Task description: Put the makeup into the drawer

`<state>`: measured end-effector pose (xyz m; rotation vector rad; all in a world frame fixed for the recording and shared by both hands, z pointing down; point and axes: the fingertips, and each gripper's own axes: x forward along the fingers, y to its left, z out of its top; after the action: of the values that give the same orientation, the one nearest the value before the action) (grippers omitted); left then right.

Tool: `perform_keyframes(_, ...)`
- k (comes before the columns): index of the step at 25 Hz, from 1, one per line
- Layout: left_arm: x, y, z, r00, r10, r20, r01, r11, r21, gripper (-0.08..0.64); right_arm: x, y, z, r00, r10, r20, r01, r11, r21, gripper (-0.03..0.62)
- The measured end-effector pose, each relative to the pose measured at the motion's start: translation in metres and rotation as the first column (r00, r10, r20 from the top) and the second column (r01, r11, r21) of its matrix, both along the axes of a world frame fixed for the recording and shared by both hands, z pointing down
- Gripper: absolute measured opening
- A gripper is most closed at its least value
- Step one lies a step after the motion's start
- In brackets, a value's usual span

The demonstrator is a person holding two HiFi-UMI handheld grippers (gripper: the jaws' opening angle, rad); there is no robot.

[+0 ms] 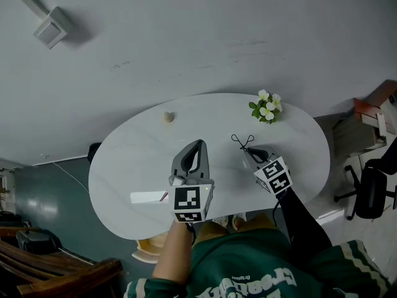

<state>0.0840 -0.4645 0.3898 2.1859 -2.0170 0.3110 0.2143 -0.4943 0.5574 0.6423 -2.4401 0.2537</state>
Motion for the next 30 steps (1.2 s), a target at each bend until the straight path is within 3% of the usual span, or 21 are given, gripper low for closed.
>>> perform_keyframes(7,-0.005,-0.003,-0.022,0.999,-0.034,0.035,0.033,0.998,0.051,0.000,-0.007,-0.006,-0.079,0.996,0.007,0.094,-0.026,0.979,0.202,0.026)
perform_keyframes(15,-0.003,-0.005,-0.044,0.998,-0.054,0.043,0.049,0.993,0.105,0.000,0.003,-0.017,-0.170,0.977,0.077,0.201,-0.158,0.889,0.429,0.026)
perform_keyframes(22,-0.004,0.003,-0.063,0.995,-0.074,0.063,0.063,0.984,0.165,-0.001,0.020,-0.023,-0.209,0.959,0.106,0.263,-0.225,0.847,0.481,0.025)
perform_keyframes(30,-0.007,0.021,-0.067,0.996,-0.089,0.028,0.082,0.979,0.186,-0.002,0.022,-0.011,-0.207,0.965,0.089,0.248,-0.202,0.854,0.480,0.025)
